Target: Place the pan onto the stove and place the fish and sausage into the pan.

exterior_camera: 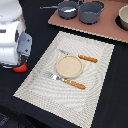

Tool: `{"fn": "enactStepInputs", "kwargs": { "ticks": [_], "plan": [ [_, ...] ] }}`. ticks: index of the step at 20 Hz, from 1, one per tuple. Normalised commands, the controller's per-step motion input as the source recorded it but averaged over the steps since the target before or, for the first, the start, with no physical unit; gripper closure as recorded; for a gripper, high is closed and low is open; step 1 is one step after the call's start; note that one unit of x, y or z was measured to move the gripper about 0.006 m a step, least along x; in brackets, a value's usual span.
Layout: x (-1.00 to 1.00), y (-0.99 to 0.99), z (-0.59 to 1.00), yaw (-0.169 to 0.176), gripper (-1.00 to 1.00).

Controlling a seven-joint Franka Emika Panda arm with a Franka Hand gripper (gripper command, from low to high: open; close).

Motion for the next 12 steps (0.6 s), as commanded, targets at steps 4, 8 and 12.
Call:
{"fn": "enactStepInputs", "kwargs": {
  "ticks": [4,8,12],
  "plan": [
    [-0.03,0.00,-0.44,0.053,-1.00],
    [-0.08,-0.04,-0.44,0.034,-1.00],
    [-0.21,-0.04,-0.46,0.022,-1.00]
  ]
}}
